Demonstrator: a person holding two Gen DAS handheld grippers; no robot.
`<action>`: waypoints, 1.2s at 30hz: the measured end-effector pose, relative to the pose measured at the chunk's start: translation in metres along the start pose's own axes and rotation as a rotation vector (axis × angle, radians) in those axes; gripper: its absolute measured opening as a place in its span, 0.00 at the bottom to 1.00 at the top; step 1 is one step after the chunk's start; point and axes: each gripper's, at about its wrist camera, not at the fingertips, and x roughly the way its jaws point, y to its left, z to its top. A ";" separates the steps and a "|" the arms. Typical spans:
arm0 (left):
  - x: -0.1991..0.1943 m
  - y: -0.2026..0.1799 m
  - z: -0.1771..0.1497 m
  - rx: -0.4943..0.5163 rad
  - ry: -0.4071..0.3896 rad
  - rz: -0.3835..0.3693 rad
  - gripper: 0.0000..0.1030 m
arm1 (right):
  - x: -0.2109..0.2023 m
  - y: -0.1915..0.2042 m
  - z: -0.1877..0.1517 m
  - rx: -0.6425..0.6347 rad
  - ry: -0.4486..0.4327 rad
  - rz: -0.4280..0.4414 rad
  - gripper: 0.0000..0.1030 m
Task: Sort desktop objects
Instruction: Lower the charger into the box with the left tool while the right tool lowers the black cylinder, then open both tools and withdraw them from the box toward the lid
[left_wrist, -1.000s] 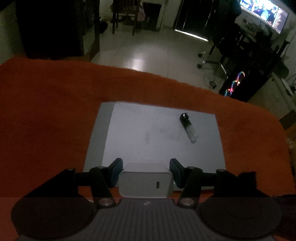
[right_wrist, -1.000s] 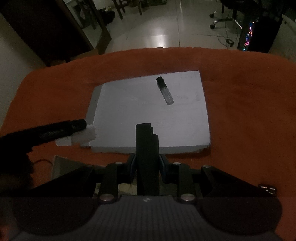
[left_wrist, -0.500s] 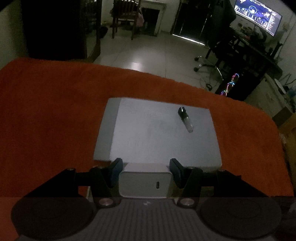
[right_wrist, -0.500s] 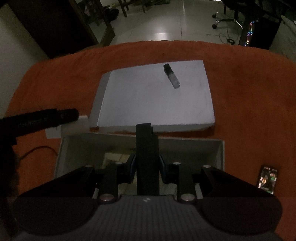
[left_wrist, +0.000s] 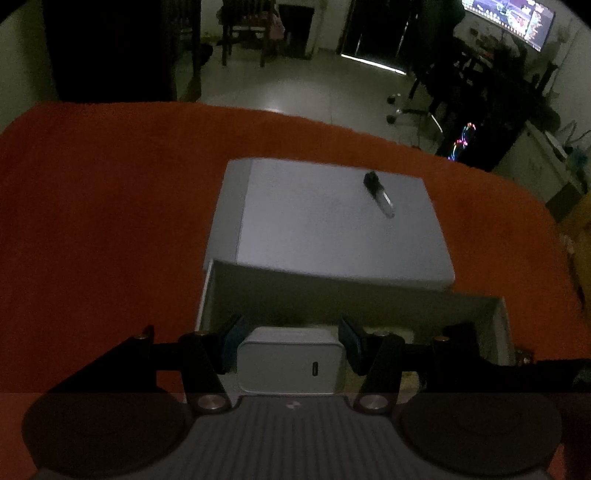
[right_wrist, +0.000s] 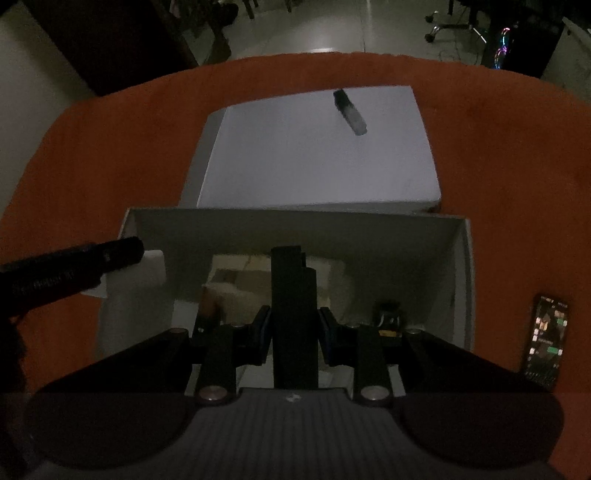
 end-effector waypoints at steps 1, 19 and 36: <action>0.002 0.001 -0.004 -0.002 0.006 0.001 0.49 | 0.003 0.000 -0.003 -0.001 0.004 -0.002 0.28; 0.051 0.012 -0.064 0.049 0.064 0.064 0.50 | 0.088 -0.001 -0.046 -0.009 0.139 -0.005 0.27; 0.055 -0.006 -0.081 0.195 -0.002 0.132 0.50 | 0.127 -0.004 -0.065 0.029 0.194 -0.006 0.28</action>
